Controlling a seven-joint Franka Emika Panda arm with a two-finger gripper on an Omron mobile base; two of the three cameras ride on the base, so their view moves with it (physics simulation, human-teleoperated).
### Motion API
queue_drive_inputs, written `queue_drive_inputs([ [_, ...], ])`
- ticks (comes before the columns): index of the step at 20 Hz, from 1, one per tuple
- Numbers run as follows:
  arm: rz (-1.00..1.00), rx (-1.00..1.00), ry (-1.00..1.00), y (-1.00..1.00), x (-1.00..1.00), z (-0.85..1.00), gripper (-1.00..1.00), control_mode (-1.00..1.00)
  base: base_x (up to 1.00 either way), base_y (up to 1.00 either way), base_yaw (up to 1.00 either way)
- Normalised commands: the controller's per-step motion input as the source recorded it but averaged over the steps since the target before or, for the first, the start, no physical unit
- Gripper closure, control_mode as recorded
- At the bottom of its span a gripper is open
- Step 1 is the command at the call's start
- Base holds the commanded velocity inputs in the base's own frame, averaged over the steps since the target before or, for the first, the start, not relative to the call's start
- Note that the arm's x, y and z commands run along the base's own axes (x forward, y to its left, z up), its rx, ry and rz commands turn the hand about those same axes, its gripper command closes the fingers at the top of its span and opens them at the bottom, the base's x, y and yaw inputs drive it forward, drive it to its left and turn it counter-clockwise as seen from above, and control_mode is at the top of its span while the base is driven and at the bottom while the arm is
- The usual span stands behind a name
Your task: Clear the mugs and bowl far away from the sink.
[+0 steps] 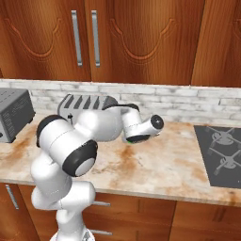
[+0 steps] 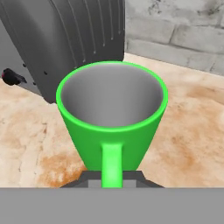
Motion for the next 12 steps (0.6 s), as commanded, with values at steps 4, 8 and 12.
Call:
queue_drive_inputs([
  [4,0.01,0.0,-0.03,0.0,0.14,-0.24,1.0,-1.0,0.0,0.0,0.0],
  [8,0.01,0.0,0.0,0.0,0.14,-0.23,1.0,-1.0,0.0,0.0,0.0],
  [12,0.01,0.0,0.0,0.0,0.09,-0.18,1.0,-1.0,0.0,0.0,0.0],
])
